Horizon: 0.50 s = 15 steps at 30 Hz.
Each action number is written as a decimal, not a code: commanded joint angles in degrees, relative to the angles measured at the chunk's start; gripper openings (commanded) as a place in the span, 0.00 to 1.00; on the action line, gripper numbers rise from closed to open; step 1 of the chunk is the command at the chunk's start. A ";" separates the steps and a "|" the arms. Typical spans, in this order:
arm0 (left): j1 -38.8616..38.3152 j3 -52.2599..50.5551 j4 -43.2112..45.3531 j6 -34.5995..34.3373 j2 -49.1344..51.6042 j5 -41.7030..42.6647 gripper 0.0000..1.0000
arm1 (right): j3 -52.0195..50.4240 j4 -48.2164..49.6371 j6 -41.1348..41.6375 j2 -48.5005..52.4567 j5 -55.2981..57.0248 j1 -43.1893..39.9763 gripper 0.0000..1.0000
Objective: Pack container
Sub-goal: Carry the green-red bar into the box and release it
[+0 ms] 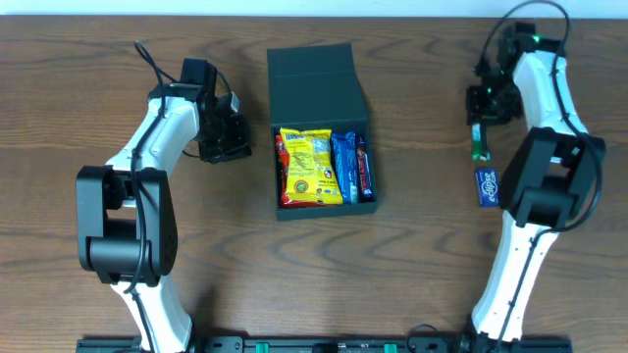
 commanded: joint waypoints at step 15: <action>0.13 1.01 -1.33 0.85 -1.07 -0.35 0.08 | 22.60 -22.10 14.78 -0.11 -3.39 21.46 0.24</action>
